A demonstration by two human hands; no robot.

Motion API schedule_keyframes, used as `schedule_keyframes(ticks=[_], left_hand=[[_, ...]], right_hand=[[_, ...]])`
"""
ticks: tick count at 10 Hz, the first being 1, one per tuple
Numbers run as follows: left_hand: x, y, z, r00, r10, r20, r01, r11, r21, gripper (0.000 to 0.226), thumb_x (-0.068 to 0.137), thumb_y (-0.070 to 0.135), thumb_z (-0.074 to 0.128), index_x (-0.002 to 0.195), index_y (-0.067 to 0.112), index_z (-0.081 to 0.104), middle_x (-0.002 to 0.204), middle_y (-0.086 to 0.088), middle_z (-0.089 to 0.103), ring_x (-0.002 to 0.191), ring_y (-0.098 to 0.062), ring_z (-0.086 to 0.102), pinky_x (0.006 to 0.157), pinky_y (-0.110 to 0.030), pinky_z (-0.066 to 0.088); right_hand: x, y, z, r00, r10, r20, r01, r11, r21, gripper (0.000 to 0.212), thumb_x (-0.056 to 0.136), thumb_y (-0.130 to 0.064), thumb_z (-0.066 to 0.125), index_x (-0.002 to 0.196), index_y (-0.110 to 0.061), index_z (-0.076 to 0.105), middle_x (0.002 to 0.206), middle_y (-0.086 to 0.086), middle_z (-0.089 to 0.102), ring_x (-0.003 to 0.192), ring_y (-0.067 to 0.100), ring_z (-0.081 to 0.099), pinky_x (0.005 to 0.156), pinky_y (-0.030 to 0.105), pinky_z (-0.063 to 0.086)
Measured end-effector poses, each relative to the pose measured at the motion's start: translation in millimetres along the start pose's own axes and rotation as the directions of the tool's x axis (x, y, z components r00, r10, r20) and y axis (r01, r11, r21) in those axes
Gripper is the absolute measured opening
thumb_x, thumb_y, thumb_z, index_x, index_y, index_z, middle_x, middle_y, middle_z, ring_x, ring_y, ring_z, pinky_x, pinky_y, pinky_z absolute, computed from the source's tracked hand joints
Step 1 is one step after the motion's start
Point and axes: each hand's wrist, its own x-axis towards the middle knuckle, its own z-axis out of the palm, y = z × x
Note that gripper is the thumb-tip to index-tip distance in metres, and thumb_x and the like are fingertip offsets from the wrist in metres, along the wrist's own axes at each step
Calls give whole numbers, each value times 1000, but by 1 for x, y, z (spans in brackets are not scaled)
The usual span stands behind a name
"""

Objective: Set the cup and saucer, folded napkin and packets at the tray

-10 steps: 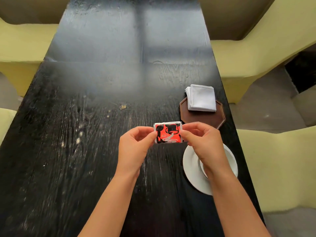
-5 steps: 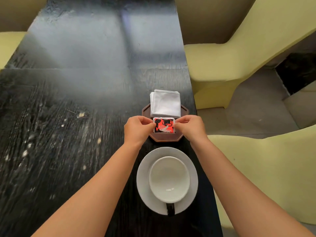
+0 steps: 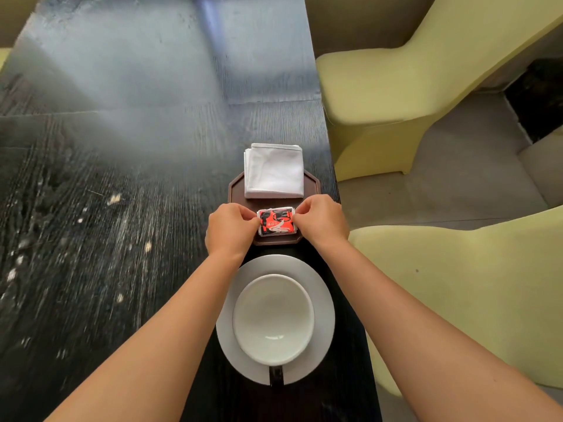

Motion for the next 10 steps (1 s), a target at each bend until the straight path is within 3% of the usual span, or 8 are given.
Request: schedule_keyframes(ticks=[1, 7, 9, 10], left_hand=[[-3, -2, -1, 1000, -7, -11, 7, 1000, -2, 14, 81, 15, 63, 84, 15, 77, 91, -4, 75, 88, -21, 65, 76, -29, 48], [-1, -13, 3, 999, 29, -36, -30, 999, -34, 12, 82, 22, 66, 84, 15, 75, 89, -3, 74, 85, -20, 65, 80, -34, 52], [-12, 0, -22, 991, 109, 75, -109, 994, -6, 19, 89, 23, 56, 97, 14, 71, 98, -5, 72, 88, -18, 62, 77, -30, 48], [-22, 16, -55, 959, 152, 239, -174, 982, 71, 25, 90, 23, 53, 113, 17, 62, 104, -5, 68, 88, -18, 58, 79, -30, 47]], right_hand=[[-2, 0, 1, 1000, -20, -4, 20, 999, -33, 10, 80, -20, 62, 79, -23, 72, 94, 3, 72, 93, 27, 63, 68, 30, 45], [-4, 3, 1, 999, -46, -12, 46, 997, -61, 14, 78, -20, 63, 67, -20, 71, 83, 3, 72, 85, 28, 63, 65, 29, 43], [-17, -7, -22, 993, -105, 47, 112, 974, -198, 17, 84, -24, 54, 95, -19, 66, 105, 4, 68, 99, 27, 59, 74, 33, 45], [-33, -24, -45, 967, -143, 212, 198, 943, -268, 25, 87, -25, 52, 108, -19, 63, 115, 5, 65, 106, 26, 57, 86, 38, 49]])
